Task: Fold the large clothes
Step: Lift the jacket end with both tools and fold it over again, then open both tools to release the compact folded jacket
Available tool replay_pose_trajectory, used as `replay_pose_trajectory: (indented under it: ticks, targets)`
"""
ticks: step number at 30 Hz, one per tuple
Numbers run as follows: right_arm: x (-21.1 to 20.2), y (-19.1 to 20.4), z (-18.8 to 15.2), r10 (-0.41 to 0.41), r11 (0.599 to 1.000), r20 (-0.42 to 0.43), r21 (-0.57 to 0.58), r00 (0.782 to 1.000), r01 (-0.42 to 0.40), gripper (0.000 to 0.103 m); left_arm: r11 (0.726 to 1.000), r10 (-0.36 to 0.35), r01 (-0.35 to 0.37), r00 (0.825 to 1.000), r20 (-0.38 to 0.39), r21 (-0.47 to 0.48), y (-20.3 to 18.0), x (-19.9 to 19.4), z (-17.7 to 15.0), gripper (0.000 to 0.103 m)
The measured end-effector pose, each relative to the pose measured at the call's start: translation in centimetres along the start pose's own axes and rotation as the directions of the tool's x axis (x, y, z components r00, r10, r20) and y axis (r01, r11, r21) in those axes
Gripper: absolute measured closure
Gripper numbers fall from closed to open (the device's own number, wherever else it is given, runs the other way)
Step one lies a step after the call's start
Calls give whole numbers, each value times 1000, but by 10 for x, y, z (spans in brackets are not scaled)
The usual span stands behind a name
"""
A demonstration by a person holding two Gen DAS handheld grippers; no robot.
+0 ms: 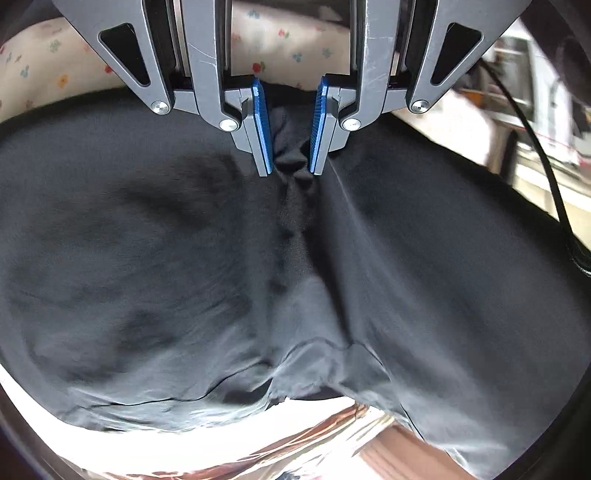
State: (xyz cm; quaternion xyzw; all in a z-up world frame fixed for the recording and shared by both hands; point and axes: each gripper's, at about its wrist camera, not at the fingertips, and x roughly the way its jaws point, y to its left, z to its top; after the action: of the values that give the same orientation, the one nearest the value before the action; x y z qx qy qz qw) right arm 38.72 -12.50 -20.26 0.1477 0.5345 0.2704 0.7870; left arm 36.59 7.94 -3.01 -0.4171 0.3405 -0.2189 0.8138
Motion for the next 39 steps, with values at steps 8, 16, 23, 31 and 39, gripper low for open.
replay_pose_trajectory:
  ticks: [8, 16, 23, 31, 39]
  targets:
    - [-90, -49, 4, -67, 995, 172, 89, 983, 52, 81, 999, -42, 45, 994, -99, 30, -20, 57, 5, 89]
    - [-156, -116, -6, -221, 951, 251, 271, 943, 150, 81, 999, -25, 31, 969, -244, 21, -16, 148, -4, 89]
    - [-167, -135, -24, -241, 928, 244, 341, 939, 150, 81, 999, 33, -19, 932, -360, 43, -12, 207, -33, 89]
    - [-184, -147, -29, -231, 919, 276, 376, 933, 117, 54, 996, 59, -22, 883, -465, 84, -20, 258, -62, 84]
    - [-184, -150, -22, -180, 931, 300, 358, 937, 64, 45, 989, 23, 52, 872, -489, 139, -24, 249, -51, 37]
